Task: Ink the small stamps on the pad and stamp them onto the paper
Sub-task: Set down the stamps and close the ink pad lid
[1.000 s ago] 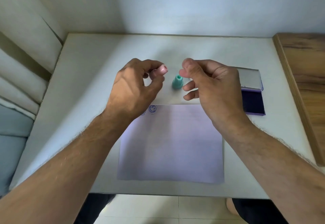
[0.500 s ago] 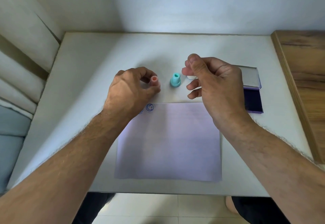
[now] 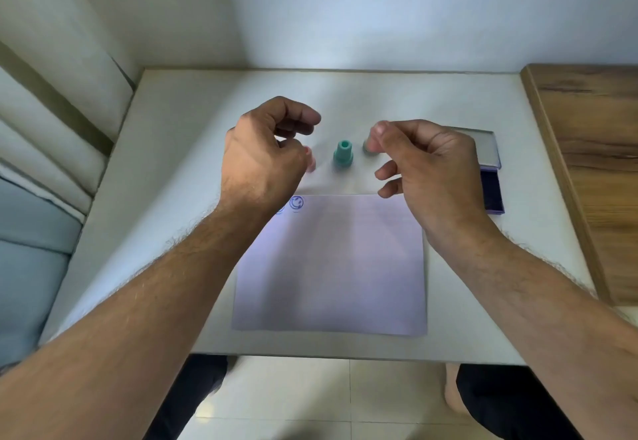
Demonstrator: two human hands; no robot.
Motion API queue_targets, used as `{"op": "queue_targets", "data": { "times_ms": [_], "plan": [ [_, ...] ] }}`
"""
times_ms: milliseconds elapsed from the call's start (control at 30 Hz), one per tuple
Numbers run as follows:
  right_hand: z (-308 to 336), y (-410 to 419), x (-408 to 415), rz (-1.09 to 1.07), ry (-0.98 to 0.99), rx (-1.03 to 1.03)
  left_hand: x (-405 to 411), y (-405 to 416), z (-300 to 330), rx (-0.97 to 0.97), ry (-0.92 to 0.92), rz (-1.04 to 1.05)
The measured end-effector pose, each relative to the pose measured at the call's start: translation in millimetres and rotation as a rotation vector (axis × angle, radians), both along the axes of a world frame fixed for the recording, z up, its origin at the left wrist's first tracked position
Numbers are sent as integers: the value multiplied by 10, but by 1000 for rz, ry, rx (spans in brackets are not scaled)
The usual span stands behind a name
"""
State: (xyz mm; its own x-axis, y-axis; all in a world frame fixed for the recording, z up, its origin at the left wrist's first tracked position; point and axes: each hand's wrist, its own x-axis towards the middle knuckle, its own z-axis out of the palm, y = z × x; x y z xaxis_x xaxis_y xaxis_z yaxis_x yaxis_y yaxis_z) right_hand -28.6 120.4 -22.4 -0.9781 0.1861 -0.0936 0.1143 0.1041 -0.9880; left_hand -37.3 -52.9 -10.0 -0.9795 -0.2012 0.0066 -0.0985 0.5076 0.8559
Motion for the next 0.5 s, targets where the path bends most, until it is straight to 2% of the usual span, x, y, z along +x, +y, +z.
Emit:
{"op": "queue_targets", "data": {
  "times_ms": [200,367,500],
  "plan": [
    [62,462,-6,-127,-35,429,95,232,94,22,72,-91],
    [51,822,46,-107,-105,604,258,464,84,-105,101,-345],
    [24,1000,101,-41,-163,741,296,598,68,-183,104,-428]
  ]
}}
